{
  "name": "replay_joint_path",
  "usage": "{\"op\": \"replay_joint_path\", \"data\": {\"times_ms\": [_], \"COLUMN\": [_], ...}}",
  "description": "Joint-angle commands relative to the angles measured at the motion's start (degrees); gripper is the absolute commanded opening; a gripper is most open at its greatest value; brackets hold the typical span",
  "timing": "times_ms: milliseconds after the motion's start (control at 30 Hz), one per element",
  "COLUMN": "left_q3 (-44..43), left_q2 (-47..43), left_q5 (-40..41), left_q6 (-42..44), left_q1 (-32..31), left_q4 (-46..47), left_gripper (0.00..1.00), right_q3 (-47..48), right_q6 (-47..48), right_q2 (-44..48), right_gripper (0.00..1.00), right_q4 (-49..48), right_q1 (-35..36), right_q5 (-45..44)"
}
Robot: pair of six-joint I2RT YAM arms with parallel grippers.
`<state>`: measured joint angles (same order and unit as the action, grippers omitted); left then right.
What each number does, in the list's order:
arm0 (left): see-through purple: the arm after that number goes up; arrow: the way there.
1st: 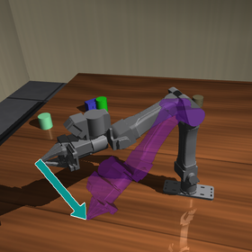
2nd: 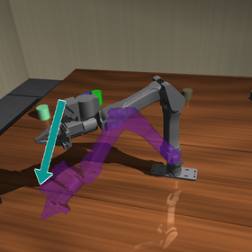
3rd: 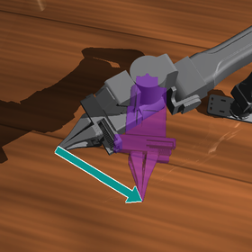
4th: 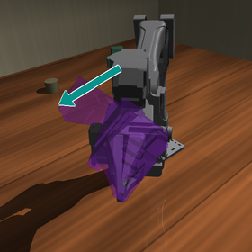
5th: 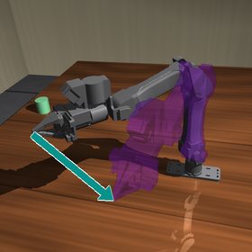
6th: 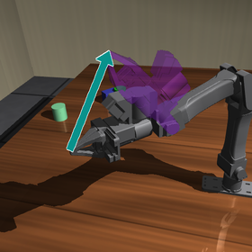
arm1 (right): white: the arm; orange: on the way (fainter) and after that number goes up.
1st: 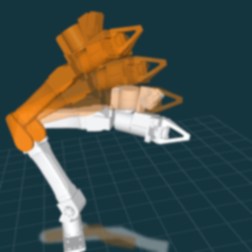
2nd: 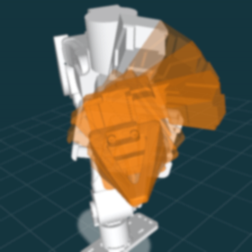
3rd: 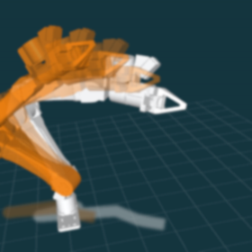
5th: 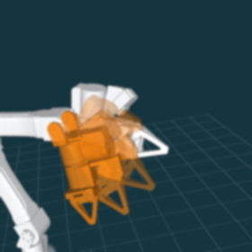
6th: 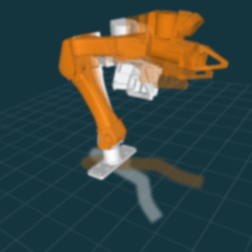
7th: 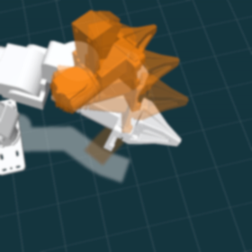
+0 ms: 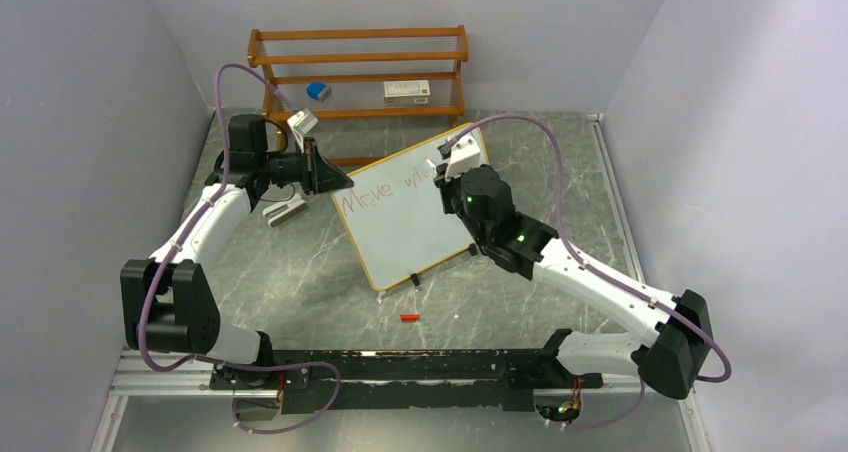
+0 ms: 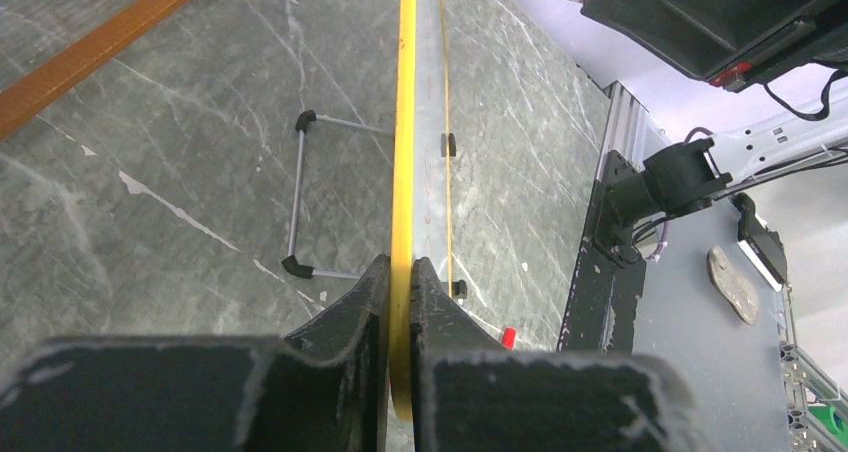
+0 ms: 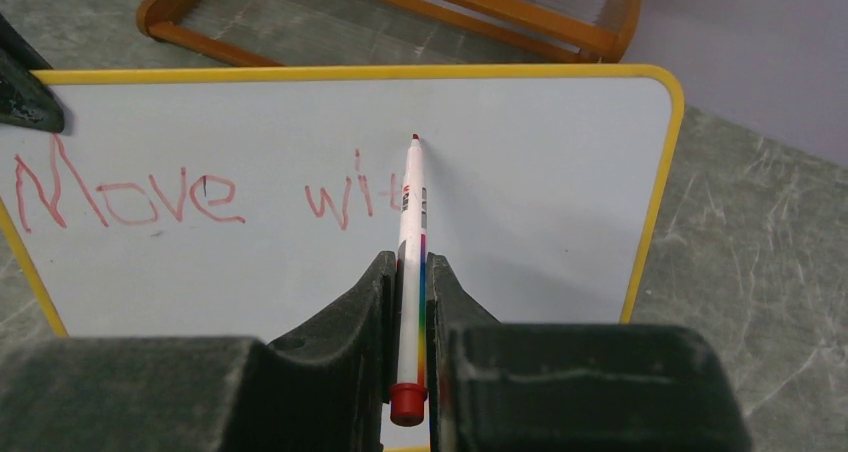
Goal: Write a sentence on the whiteboard
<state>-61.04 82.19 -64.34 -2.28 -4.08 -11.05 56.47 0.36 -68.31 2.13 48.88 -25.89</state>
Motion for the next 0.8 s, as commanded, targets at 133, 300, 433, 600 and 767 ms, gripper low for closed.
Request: {"op": "replay_joint_path", "data": {"times_ms": [133,300,433,600,767], "left_q3": [-0.7,-0.7,-0.7,-0.7,-0.6], "left_q2": [0.7,0.8,0.7,0.7,0.6], "left_q5": [1.5,1.5,1.5,1.6,1.6], "left_q6": [3.8,3.6,3.6,3.6,3.6], "left_q1": [0.6,0.6,0.6,0.6,0.6], "left_q4": [-1.3,-1.2,-1.3,-1.3,-1.3], "left_gripper": [0.05,0.05,0.05,0.05,0.05], "right_q3": [1.7,1.2,0.7,-0.1,-0.8], "right_q6": [1.5,1.0,0.4,-0.3,-1.9], "right_q2": [-1.9,-1.9,-1.0,-0.1,0.4], "right_gripper": [0.00,0.00,0.00,0.00,0.00], "right_q4": [-2.0,-1.0,0.7,2.9,5.0], "right_q1": [-1.0,-1.2,-1.2,-1.1,-1.1], "right_q5": [0.3,0.8,0.9,1.4,1.2]}}
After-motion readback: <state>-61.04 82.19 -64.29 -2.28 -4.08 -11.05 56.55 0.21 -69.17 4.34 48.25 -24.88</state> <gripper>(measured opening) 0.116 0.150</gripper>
